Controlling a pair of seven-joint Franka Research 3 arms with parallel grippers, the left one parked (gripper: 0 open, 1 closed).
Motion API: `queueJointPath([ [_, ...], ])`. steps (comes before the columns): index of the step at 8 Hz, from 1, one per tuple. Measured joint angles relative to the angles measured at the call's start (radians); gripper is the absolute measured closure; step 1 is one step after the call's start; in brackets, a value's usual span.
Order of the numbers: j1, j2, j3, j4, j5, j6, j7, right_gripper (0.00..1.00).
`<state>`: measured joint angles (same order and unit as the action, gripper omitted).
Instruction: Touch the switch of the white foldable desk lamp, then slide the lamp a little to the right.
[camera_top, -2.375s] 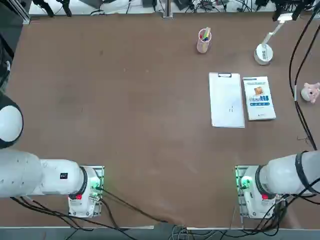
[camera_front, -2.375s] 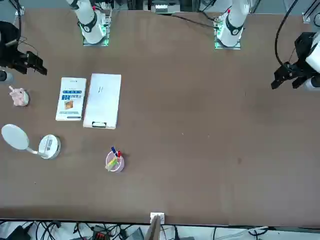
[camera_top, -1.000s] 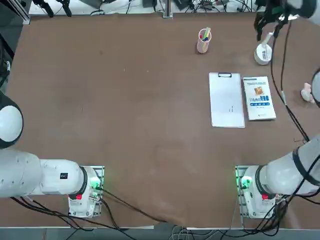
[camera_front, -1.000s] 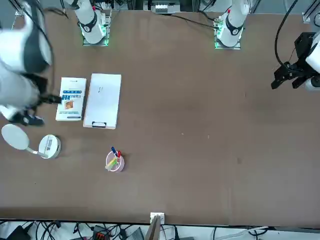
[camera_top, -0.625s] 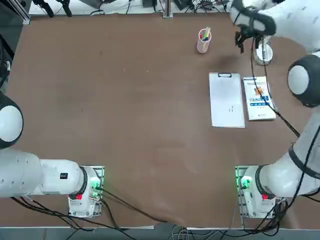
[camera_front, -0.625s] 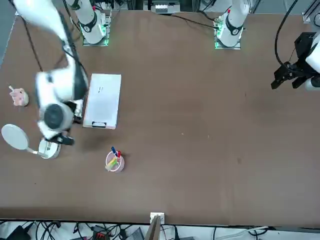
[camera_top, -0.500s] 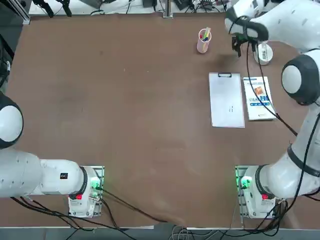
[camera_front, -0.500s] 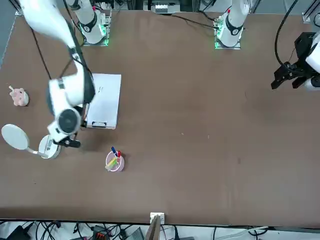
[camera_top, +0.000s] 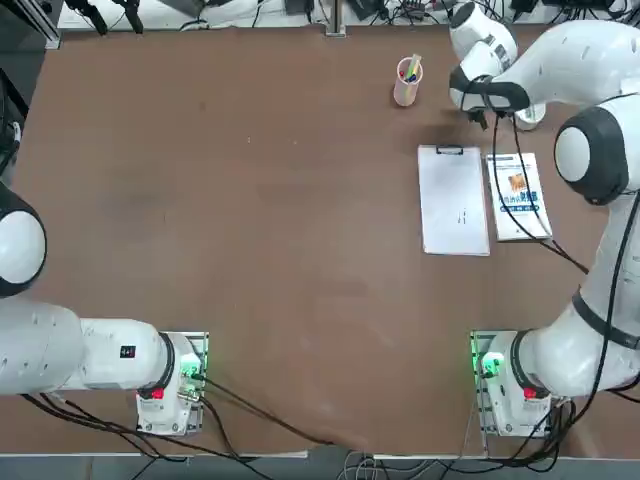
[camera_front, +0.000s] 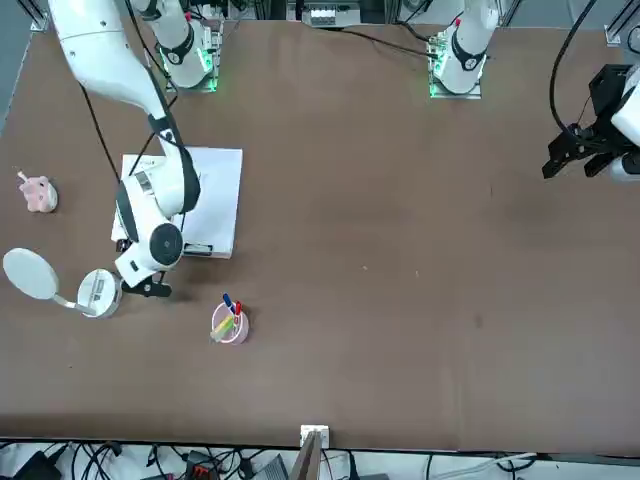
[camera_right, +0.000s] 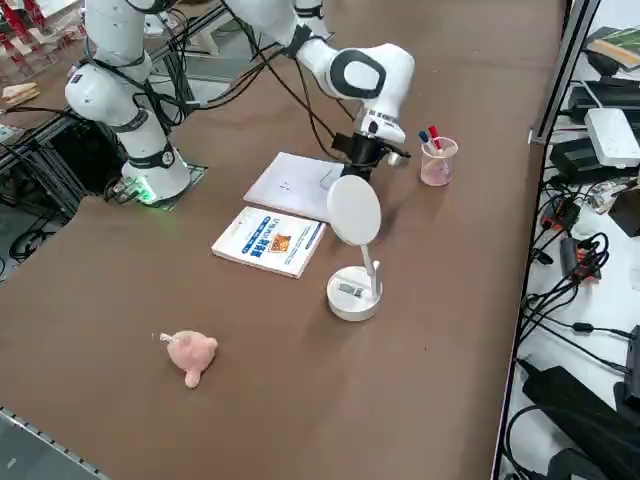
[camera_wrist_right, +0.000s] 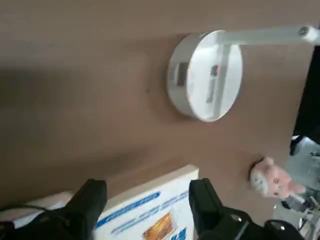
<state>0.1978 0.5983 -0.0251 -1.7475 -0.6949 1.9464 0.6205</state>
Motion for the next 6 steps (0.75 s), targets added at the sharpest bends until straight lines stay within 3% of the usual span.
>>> queueJointPath([
  [2,-0.038,-0.004,-0.009,-0.069,-0.11,0.095,0.067,0.0],
  [6,-0.104,-0.03,-0.012,-0.159,-0.193,0.288,0.113,0.0],
])
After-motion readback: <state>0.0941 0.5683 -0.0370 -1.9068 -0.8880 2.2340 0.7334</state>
